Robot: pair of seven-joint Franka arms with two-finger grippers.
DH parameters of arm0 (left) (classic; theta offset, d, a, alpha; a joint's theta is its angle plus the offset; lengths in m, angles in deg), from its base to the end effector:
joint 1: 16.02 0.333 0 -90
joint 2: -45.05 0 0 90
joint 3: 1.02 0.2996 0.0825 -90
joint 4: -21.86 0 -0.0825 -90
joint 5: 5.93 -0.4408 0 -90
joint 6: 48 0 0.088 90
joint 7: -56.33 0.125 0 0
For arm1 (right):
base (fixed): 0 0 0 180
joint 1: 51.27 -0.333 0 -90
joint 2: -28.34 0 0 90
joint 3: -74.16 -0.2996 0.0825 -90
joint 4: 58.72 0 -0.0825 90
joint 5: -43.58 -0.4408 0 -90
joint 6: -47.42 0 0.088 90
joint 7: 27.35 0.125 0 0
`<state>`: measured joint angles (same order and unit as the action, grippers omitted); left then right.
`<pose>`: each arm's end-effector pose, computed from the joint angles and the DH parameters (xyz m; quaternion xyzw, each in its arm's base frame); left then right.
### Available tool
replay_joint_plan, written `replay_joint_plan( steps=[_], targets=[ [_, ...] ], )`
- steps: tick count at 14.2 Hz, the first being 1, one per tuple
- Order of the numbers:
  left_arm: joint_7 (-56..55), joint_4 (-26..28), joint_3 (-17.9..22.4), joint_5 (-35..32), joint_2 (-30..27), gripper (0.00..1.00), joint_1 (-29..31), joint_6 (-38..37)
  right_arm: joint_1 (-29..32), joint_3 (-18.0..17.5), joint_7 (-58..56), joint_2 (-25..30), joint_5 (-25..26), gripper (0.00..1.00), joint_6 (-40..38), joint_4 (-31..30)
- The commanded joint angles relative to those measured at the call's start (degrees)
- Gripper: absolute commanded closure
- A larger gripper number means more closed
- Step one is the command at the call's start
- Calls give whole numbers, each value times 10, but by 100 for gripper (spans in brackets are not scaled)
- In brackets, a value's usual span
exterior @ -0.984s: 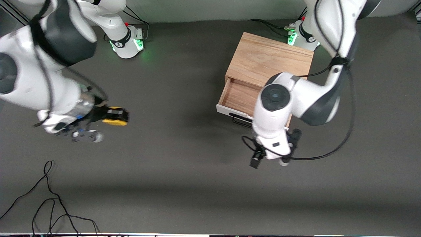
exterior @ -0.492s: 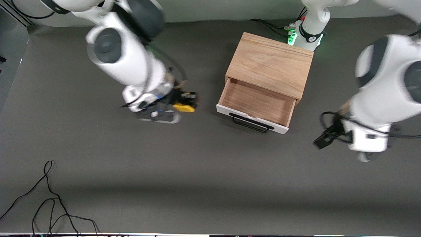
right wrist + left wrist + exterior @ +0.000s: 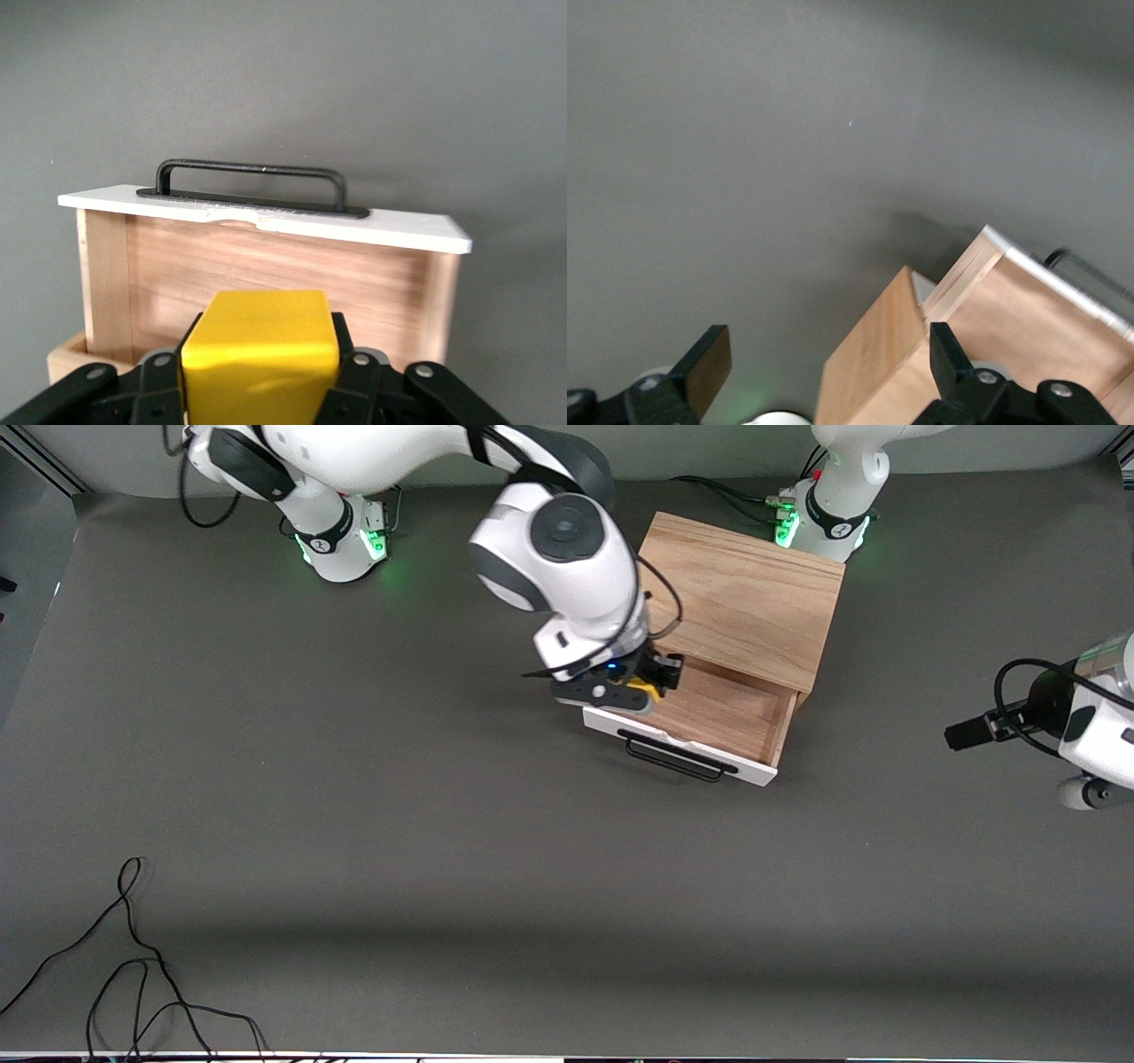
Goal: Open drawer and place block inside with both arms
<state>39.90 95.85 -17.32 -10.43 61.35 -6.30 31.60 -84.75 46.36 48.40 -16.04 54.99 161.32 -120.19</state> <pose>0.6648 -0.0416 0.5447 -0.9920 -0.0911 0.0861 0.0169 0.5061 0.6439 0.3804 -0.9770 0.1724 0.0199 0.1240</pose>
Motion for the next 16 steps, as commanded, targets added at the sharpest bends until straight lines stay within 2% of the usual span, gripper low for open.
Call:
replay_joint_plan(
  steps=[1, 4, 6, 14, 16],
  targets=[
    [84, 104, 0, 0, -76, 0, 20, 35, -23, 2, 42, -51, 37, 84, 23, 37],
    [159, 207, 1, -3, -148, 0, 28, 109, -26, 2, 83, -70, 38, 84, 40, 33],
    [211, 231, 0, -2, -167, 0, 45, 125, -29, 2, 87, -79, 38, 84, 41, 32],
    [179, 224, 5, 25, -172, 0, 47, 118, -47, 5, 135, -103, 54, 84, 53, 7],
    [179, 222, 4, 25, -172, 0, 45, 118, -51, 6, 146, -105, 55, 80, 55, 6]
  ],
)
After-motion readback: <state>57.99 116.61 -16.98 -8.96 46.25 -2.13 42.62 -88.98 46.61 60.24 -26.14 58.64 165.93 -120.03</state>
